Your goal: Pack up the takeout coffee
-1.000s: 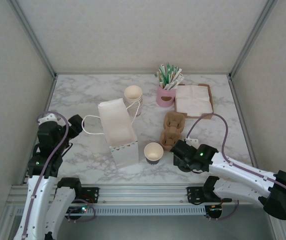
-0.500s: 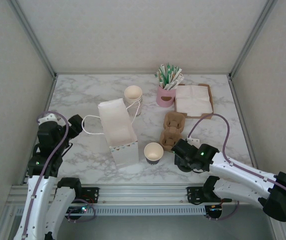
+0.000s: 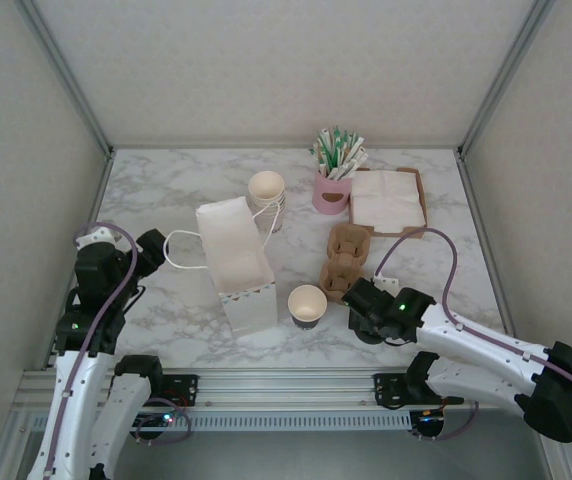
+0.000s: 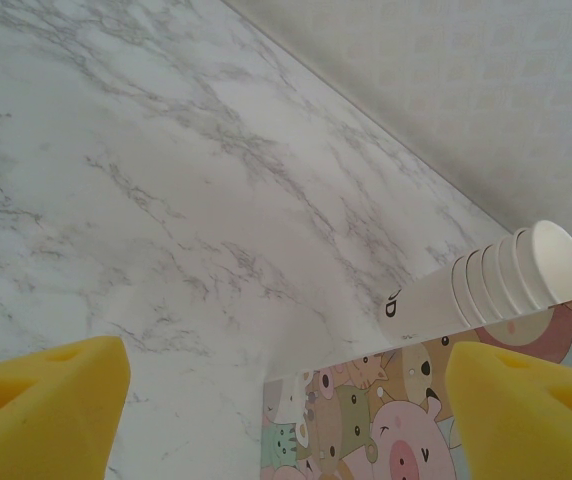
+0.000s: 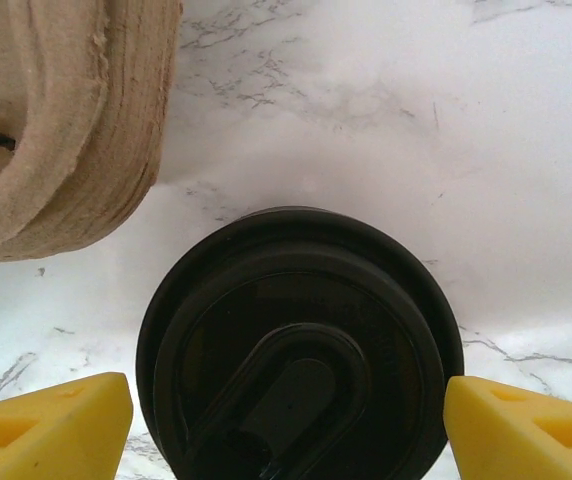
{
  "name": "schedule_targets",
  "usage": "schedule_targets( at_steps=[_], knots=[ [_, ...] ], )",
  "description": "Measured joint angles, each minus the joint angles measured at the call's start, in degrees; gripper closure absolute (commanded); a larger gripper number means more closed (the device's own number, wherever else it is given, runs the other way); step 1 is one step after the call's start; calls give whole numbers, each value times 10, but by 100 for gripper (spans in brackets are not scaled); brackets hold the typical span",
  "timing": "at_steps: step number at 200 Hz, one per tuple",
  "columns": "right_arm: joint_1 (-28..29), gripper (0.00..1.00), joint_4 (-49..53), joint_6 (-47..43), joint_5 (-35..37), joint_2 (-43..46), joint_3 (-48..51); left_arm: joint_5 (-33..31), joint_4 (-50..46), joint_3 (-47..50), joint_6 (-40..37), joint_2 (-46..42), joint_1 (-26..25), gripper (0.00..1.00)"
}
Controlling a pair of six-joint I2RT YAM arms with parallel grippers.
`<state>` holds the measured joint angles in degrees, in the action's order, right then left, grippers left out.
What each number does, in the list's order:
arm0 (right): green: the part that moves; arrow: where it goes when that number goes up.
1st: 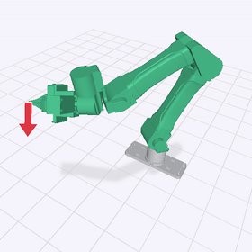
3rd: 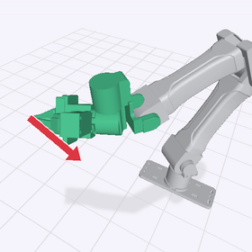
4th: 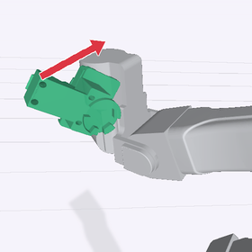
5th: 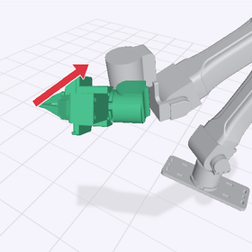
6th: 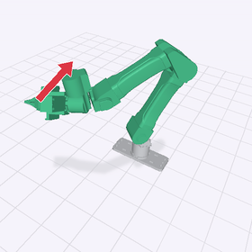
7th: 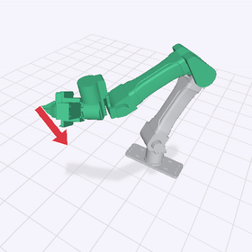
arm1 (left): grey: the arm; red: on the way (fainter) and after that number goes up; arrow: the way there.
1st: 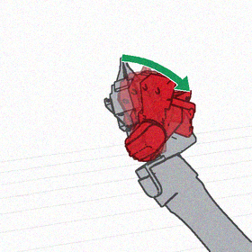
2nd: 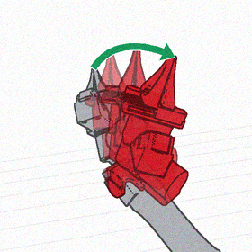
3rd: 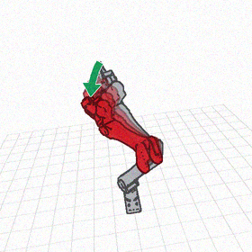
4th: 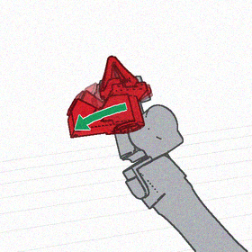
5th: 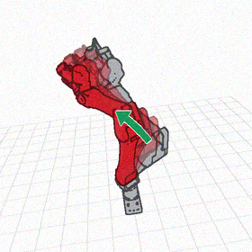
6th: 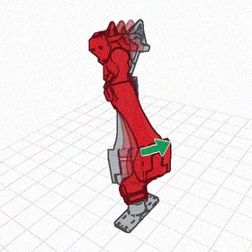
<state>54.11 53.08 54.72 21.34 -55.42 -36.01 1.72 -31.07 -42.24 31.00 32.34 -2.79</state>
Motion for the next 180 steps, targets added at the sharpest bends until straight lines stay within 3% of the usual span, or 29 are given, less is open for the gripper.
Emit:
schedule_targets(
  at_steps=[108,180],
  knots=[
    [-4,20,-9,-1,0,-16,9,0,0,0,0,0,0,17],
    [-5,26,-12,-1,0,-16,9,0,0,0,0,0,0,18]
  ],
)
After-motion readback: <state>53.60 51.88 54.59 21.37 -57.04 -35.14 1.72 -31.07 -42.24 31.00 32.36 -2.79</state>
